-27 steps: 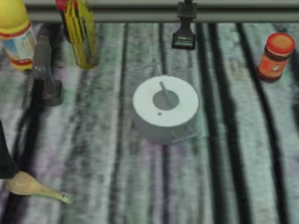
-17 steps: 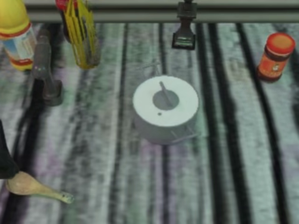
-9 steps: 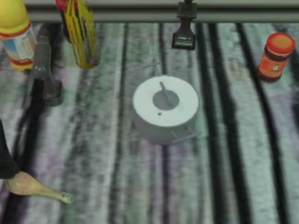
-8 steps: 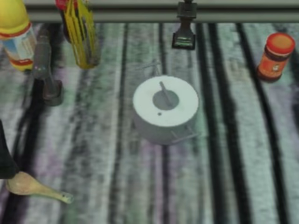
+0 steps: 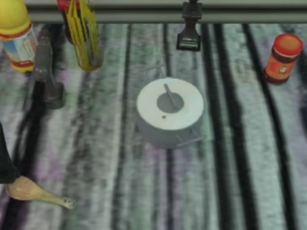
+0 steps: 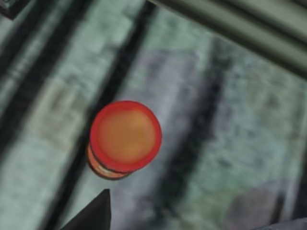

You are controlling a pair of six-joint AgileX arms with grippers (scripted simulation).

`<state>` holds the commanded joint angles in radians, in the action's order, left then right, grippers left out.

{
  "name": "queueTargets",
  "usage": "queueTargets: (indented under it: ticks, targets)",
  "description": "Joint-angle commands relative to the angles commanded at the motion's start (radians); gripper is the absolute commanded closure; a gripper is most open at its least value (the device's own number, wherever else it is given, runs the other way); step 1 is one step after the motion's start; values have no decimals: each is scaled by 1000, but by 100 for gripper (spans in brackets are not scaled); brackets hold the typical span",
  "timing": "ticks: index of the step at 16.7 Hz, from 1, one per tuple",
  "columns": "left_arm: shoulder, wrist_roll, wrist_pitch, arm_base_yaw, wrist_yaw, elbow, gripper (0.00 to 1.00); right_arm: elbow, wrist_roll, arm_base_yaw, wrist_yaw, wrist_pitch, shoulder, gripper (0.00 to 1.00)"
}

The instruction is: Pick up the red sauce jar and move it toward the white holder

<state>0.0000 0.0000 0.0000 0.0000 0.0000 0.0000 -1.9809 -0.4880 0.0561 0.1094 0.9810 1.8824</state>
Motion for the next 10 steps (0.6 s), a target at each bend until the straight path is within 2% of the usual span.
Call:
queueTargets:
  ticks: [5, 10]
  targets:
    - [0, 0, 0, 0, 0, 0, 0, -354, -124, -19, 44, 160, 425, 0]
    - [0, 0, 0, 0, 0, 0, 0, -502, -197, -37, 71, 273, 660, 0]
